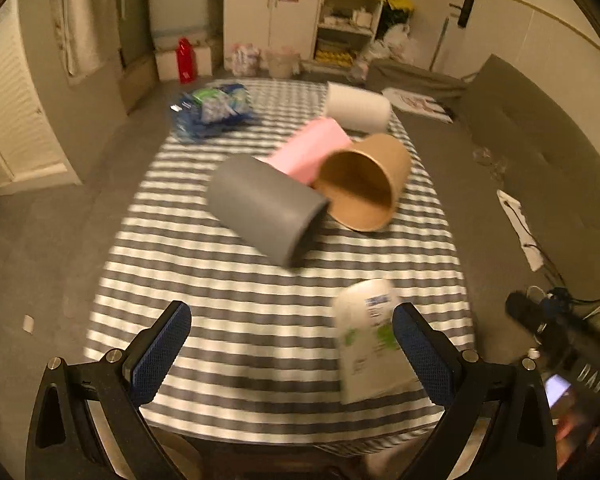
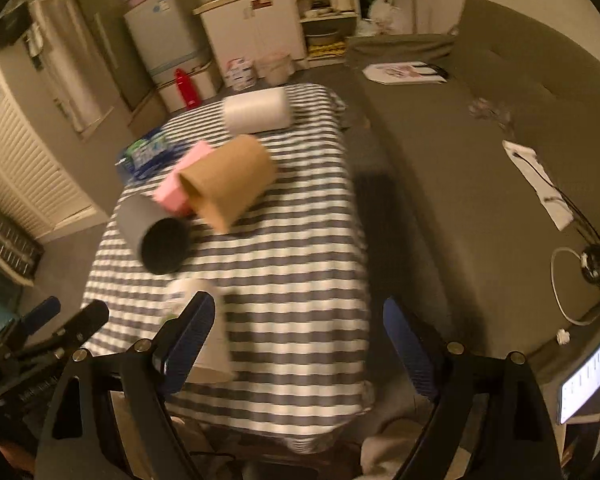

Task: Flip cup upside down
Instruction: 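Bring the left gripper to the white cup and grasp it from the right gripper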

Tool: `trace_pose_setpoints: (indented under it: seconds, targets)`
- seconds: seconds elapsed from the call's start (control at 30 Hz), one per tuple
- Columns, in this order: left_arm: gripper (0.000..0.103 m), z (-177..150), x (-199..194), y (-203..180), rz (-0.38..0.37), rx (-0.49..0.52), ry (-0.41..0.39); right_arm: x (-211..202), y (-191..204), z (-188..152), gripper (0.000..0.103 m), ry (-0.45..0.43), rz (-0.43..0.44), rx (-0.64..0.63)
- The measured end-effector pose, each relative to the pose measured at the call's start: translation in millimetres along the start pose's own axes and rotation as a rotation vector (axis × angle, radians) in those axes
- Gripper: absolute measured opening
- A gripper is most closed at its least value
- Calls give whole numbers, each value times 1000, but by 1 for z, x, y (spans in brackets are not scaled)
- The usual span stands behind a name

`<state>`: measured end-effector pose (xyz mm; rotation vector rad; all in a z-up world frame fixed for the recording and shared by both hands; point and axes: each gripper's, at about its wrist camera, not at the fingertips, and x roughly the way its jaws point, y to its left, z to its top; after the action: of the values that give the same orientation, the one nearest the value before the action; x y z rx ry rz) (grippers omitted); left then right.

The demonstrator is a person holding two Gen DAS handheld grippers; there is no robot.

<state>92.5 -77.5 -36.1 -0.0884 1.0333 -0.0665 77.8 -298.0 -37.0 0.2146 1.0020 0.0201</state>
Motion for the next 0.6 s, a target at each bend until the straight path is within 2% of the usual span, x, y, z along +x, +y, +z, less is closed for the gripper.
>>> trace_pose_setpoints:
  seconds: [0.17, 0.27, 0.47, 0.57, 0.6]
  targets:
    - [103, 9, 32, -20, -11, -9, 136, 19, -22, -5, 86, 51, -54, 31]
    - [102, 12, 41, -26, 3, 4, 166, 31, -32, -6, 86, 83, -50, 46]
    - [101, 15, 58, -41, -30, 42, 220, 42, -35, -5, 86, 101, -40, 47]
    - [91, 14, 68, -48, -58, 63, 266, 46, -36, -2, 86, 108, -34, 52]
    - [85, 12, 73, -49, -70, 65, 293, 46, -36, -1, 86, 111, -31, 55]
